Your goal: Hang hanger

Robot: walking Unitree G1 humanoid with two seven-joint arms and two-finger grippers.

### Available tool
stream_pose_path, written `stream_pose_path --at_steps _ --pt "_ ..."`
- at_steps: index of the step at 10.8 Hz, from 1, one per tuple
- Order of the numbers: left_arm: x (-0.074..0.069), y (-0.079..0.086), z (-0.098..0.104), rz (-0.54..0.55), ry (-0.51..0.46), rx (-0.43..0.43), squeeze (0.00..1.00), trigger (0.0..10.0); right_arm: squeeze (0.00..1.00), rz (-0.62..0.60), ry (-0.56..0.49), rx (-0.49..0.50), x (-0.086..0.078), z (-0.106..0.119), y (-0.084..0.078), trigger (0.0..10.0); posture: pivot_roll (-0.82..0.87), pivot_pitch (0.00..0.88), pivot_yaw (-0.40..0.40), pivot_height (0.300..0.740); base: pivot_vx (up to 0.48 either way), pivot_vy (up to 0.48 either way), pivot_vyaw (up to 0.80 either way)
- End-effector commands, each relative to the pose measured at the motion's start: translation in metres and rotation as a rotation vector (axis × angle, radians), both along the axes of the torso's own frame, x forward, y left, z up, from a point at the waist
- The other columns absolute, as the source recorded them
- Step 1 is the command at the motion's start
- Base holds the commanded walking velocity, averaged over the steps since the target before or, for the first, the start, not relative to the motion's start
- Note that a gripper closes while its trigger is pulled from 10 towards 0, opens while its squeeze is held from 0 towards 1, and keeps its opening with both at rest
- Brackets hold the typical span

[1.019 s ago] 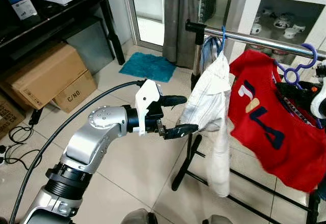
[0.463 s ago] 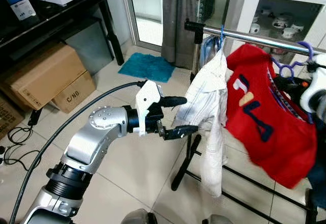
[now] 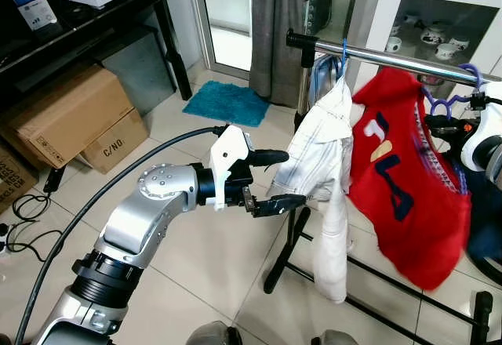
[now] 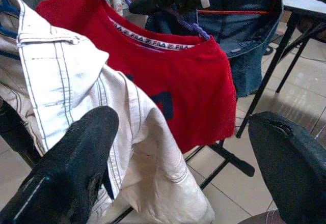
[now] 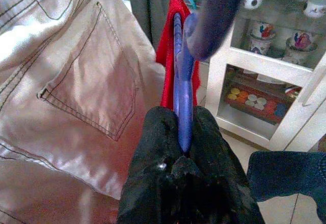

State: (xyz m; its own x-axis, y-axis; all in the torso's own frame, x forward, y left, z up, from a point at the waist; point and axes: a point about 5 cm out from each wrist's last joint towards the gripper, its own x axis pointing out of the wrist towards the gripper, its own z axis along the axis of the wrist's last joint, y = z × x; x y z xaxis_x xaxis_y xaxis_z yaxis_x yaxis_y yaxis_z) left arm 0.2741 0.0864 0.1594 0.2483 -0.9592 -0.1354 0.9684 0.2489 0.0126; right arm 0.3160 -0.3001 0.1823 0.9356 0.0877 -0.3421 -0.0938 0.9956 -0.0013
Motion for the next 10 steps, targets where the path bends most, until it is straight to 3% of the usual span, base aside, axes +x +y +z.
stream_pose_path --at_steps 1,2,3,4,5,6,7,8,9,10 --pt "0.004 0.002 0.003 0.006 -0.02 0.013 0.94 10.0 0.0 0.001 -0.012 -0.008 -0.001 0.003 0.003 0.9 -0.15 0.0 0.086 0.74 0.0 0.0 0.0" --pt "0.004 0.002 0.003 0.005 -0.021 0.013 0.92 10.0 0.0 0.001 -0.009 -0.006 -0.002 0.003 0.004 1.9 -0.16 0.0 0.088 0.74 0.0 0.0 0.0" --pt "0.004 0.001 0.003 0.005 -0.024 0.014 0.83 10.0 0.0 -0.005 -0.006 -0.008 -0.003 0.002 0.004 1.9 -0.16 0.0 0.089 0.74 0.0 0.0 0.0" --pt "0.005 0.001 0.003 0.006 -0.025 0.013 0.82 10.0 0.0 -0.007 -0.004 -0.008 -0.003 0.002 0.004 0.0 -0.16 0.0 0.089 0.74 0.0 0.0 0.0" --pt "0.005 0.001 0.003 0.012 -0.028 0.014 0.8 10.0 0.0 -0.014 -0.01 -0.019 -0.003 0.002 0.004 0.0 -0.16 0.0 0.089 0.74 0.0 0.0 0.0" --pt "0.007 0.003 0.004 0.048 -0.042 0.009 0.71 10.0 0.0 -0.017 -0.07 -0.065 -0.005 0.008 0.004 0.0 -0.16 0.0 0.089 0.74 0.0 0.0 0.0" --pt "0.012 0.006 0.005 0.121 -0.058 0.005 0.58 10.0 0.0 0.008 -0.131 -0.131 -0.009 0.014 0.007 0.0 -0.14 0.0 0.071 0.74 0.0 0.0 0.0" --pt "0.022 0.012 0.003 0.275 -0.096 0.012 0.56 10.0 0.0 0.034 -0.204 -0.161 -0.018 0.02 0.015 0.0 -0.14 0.0 0.066 0.74 0.0 0.0 0.0" --pt "0.027 0.017 0.0 0.382 -0.119 0.022 0.35 10.0 0.0 0.032 -0.239 -0.198 -0.024 0.021 0.019 0.0 -0.14 0.0 0.065 0.74 0.0 0.0 0.0" --pt "0.027 0.019 -0.001 0.432 -0.135 0.017 0.23 10.0 0.0 0.027 -0.242 -0.192 -0.029 0.019 0.023 0.0 -0.14 0.0 0.064 0.74 0.0 0.0 0.0"
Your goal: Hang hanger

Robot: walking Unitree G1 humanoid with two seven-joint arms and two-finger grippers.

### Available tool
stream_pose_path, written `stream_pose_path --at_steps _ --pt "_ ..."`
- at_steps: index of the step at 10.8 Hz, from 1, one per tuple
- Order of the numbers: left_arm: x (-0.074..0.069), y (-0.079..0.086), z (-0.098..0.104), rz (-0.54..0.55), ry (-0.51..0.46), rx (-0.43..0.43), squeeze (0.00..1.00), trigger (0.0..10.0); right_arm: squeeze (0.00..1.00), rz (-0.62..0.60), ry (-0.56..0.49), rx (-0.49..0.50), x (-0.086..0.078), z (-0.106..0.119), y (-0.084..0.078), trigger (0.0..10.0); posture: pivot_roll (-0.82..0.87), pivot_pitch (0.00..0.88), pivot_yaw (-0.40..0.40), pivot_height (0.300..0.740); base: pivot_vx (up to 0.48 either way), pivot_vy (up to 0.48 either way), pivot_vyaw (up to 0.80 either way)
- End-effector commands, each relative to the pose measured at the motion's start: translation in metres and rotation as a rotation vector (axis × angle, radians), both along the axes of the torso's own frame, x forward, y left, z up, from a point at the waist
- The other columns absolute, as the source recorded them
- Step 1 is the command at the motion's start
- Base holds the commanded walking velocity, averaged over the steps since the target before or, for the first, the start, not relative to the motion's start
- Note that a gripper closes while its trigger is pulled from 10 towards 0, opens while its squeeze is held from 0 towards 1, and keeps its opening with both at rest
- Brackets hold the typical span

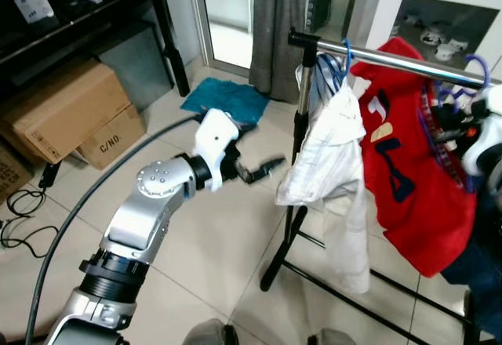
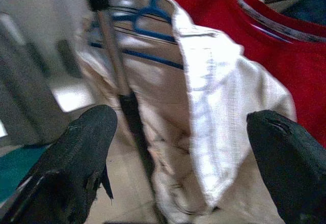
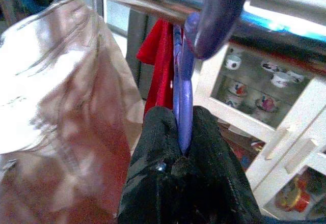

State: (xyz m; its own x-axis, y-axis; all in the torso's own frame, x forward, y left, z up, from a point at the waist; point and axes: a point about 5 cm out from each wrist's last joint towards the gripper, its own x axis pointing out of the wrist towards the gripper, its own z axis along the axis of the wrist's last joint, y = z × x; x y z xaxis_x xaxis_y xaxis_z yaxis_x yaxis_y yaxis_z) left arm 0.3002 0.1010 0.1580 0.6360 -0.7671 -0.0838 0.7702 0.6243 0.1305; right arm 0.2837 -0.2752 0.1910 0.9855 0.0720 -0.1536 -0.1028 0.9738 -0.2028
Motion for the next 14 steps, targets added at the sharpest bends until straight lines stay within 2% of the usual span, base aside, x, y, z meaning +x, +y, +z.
stream_pose_path --at_steps 1,3,6,11,14 --pt "0.001 0.006 -0.001 0.058 -0.01 0.002 0.11 10.0 0.0 -0.015 0.001 0.003 -0.005 0.001 0.001 0.0 -0.14 0.0 0.066 0.74 0.0 0.0 0.0" --pt "0.0 0.006 -0.007 0.109 -0.005 -0.006 0.05 10.0 0.0 -0.053 0.064 0.006 -0.02 -0.026 0.008 0.0 -0.13 0.0 0.068 0.74 0.0 0.0 0.0" --pt "-0.001 0.006 -0.012 0.136 0.002 0.004 0.05 10.0 0.0 -0.188 0.044 0.011 -0.031 -0.036 0.011 0.0 -0.13 0.0 0.061 0.74 -0.247 0.0 0.0" --pt "-0.004 0.01 -0.018 0.188 0.024 -0.011 0.05 10.0 0.0 -0.178 0.057 -0.045 -0.033 -0.053 0.028 0.0 -0.12 0.0 0.044 0.74 -0.262 0.0 0.0" --pt "-0.006 0.018 -0.022 0.248 0.036 -0.028 0.05 10.0 0.0 -0.192 0.08 -0.084 -0.034 -0.065 0.029 0.0 -0.1 0.0 0.003 0.74 -0.264 0.0 0.0"
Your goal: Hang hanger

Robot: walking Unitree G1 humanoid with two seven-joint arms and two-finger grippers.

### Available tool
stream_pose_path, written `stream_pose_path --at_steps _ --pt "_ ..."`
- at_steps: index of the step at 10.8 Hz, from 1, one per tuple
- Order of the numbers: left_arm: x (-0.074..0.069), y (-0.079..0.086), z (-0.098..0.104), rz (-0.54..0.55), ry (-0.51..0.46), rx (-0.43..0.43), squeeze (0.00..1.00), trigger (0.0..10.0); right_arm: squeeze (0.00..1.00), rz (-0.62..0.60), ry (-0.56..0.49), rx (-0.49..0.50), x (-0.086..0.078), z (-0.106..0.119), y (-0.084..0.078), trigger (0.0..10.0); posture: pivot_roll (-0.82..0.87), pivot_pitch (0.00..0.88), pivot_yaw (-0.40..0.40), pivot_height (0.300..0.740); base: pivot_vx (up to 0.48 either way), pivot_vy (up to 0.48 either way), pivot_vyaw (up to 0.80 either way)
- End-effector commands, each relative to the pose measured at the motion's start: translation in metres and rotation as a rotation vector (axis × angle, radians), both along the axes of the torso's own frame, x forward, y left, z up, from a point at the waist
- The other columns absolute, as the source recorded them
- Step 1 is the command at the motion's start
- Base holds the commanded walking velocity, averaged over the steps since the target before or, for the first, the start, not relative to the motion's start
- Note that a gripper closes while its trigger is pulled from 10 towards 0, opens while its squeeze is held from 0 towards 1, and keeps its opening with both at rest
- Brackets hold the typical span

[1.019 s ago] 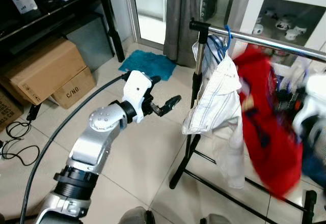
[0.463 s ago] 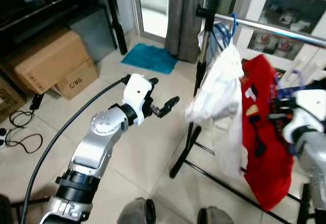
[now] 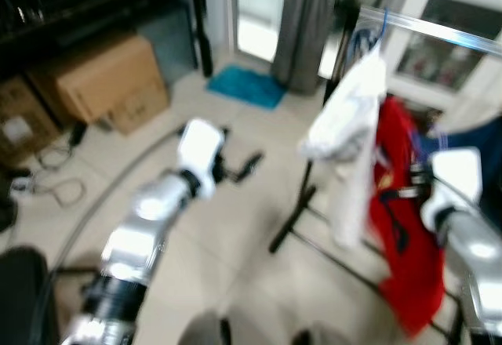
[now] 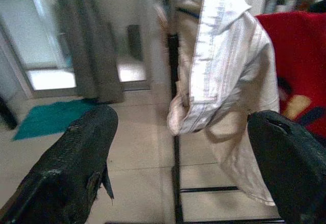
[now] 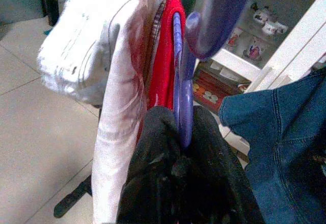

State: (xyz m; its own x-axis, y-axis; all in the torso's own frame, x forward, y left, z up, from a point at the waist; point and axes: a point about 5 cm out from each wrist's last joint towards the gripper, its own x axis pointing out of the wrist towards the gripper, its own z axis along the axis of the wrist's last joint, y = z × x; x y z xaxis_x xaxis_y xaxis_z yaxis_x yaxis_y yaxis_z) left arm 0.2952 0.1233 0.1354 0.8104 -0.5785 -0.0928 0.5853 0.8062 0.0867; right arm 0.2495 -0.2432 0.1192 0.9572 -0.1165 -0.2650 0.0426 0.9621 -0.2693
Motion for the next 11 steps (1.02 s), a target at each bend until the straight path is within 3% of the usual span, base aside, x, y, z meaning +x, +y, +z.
stream_pose_path --at_steps 1,6,8,9,11 --pt "-0.003 -0.002 0.0 0.013 -0.004 -0.008 0.05 10.0 0.0 0.006 -0.025 -0.02 0.003 0.005 0.0 0.0 -0.09 0.0 -0.024 0.74 -0.259 0.0 0.0" --pt "-0.011 -0.003 -0.004 0.047 0.001 -0.022 0.05 10.0 0.0 0.048 0.015 -0.039 0.009 0.001 0.004 0.0 -0.08 0.0 -0.084 0.74 -0.26 0.0 0.0" --pt "-0.005 -0.012 -0.008 -0.054 0.058 -0.012 0.07 10.0 0.0 0.126 -0.019 -0.024 0.012 0.01 0.019 0.0 -0.1 0.0 -0.047 0.74 0.0 0.0 0.0" --pt "-0.004 -0.019 -0.008 -0.144 0.089 -0.055 1.0 10.0 0.0 0.184 -0.04 -0.04 0.016 0.017 0.029 0.0 -0.11 0.0 -0.032 0.74 0.0 0.0 0.0" --pt "0.011 -0.038 -0.001 -0.284 0.135 -0.059 1.0 10.0 0.0 0.298 -0.086 -0.085 0.022 0.029 0.051 0.0 -0.13 0.0 0.008 0.74 0.0 0.0 0.0"
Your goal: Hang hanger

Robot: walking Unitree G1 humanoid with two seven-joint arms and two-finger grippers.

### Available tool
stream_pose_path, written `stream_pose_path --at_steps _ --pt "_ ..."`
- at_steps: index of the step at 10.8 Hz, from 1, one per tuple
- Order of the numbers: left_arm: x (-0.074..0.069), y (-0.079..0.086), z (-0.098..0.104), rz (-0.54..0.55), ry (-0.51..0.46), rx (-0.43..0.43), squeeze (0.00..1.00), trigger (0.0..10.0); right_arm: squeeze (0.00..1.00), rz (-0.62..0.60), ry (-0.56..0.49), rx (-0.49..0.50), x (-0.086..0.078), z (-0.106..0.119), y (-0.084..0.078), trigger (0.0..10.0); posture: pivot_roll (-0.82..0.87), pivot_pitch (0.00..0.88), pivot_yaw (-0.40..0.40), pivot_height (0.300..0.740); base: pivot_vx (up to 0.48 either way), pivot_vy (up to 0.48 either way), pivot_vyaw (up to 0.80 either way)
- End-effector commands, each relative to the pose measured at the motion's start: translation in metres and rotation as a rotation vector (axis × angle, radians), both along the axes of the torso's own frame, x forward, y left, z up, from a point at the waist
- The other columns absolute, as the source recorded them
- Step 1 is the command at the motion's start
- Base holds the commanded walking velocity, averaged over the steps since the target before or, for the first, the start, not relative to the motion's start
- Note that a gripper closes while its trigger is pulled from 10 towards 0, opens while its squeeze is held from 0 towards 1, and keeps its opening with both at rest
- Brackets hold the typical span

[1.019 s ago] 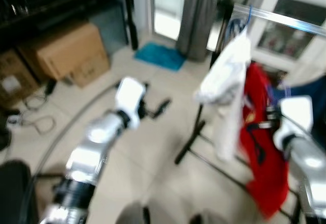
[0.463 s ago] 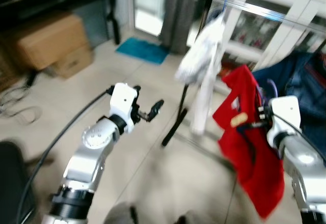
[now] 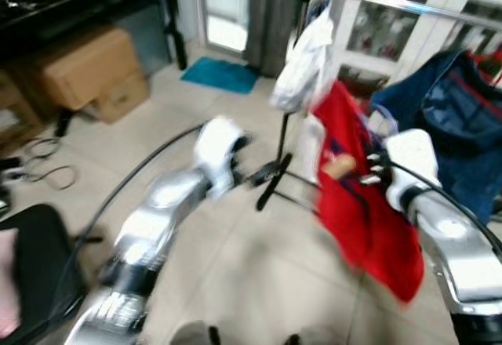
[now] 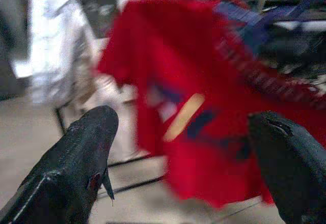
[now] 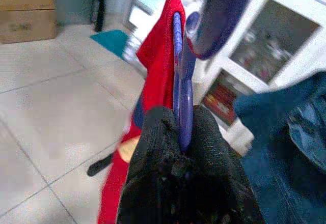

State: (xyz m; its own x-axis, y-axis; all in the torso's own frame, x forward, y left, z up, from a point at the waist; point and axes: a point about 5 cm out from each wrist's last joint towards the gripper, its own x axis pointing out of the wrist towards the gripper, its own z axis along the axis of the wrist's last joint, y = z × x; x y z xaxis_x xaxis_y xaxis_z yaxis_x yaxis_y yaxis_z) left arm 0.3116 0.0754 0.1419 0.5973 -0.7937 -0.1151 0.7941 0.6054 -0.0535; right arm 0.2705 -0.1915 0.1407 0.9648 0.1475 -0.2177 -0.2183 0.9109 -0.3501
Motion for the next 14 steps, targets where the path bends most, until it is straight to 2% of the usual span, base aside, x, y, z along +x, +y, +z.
stream_pose_path --at_steps 1,2,3,4,6,7,8,9,10,14 --pt "0.008 -0.003 -0.001 -0.005 0.035 0.001 1.0 10.0 0.0 0.065 -0.067 -0.038 0.002 0.014 0.012 0.0 -0.14 0.0 0.034 0.74 0.0 0.0 0.0" --pt "0.016 -0.012 0.003 -0.031 0.055 -0.012 1.0 10.0 0.0 0.121 -0.095 -0.084 0.003 0.019 0.024 0.0 -0.14 0.0 0.034 0.74 0.0 0.0 0.0" --pt "0.025 -0.019 -0.002 -0.035 0.101 -0.005 0.0 10.0 0.0 0.197 -0.14 -0.152 0.003 0.029 0.036 0.0 -0.16 0.0 0.056 0.74 0.0 0.0 0.0" --pt "0.027 -0.02 -0.003 -0.026 0.105 0.005 0.0 10.0 0.0 0.21 -0.149 -0.168 0.003 0.031 0.039 0.0 -0.16 0.0 0.056 0.74 0.0 0.0 0.0" --pt "0.038 -0.022 -0.004 0.035 0.141 -0.08 0.0 10.0 0.0 0.291 -0.184 -0.191 0.002 0.042 0.052 0.0 -0.17 0.0 0.06 0.74 0.0 0.0 0.0" --pt "0.04 -0.024 -0.004 0.031 0.145 -0.105 0.0 8.2 0.0 0.323 -0.197 -0.186 0.001 0.046 0.057 0.0 -0.17 0.0 0.057 0.74 0.0 0.0 0.0" --pt "0.042 -0.026 -0.003 0.01 0.138 -0.119 0.0 3.5 0.0 0.351 -0.201 -0.188 0.0 0.048 0.061 0.0 -0.17 0.0 0.055 0.74 0.0 0.0 0.0" --pt "0.042 -0.028 -0.004 -0.008 0.133 -0.111 0.0 2.9 0.0 0.366 -0.198 -0.189 0.0 0.048 0.063 0.0 -0.17 0.0 0.053 0.74 0.0 0.0 0.0" --pt "0.044 -0.028 -0.006 0.007 0.136 -0.104 0.0 0.0 0.0 0.395 -0.201 -0.189 -0.002 0.049 0.067 0.0 -0.17 0.0 0.053 0.74 0.0 0.0 0.0" --pt "0.051 -0.024 -0.007 0.055 0.132 -0.106 0.0 0.0 0.0 0.42 -0.207 -0.187 -0.003 0.051 0.071 0.0 -0.18 0.0 0.061 0.74 0.0 0.0 0.0"
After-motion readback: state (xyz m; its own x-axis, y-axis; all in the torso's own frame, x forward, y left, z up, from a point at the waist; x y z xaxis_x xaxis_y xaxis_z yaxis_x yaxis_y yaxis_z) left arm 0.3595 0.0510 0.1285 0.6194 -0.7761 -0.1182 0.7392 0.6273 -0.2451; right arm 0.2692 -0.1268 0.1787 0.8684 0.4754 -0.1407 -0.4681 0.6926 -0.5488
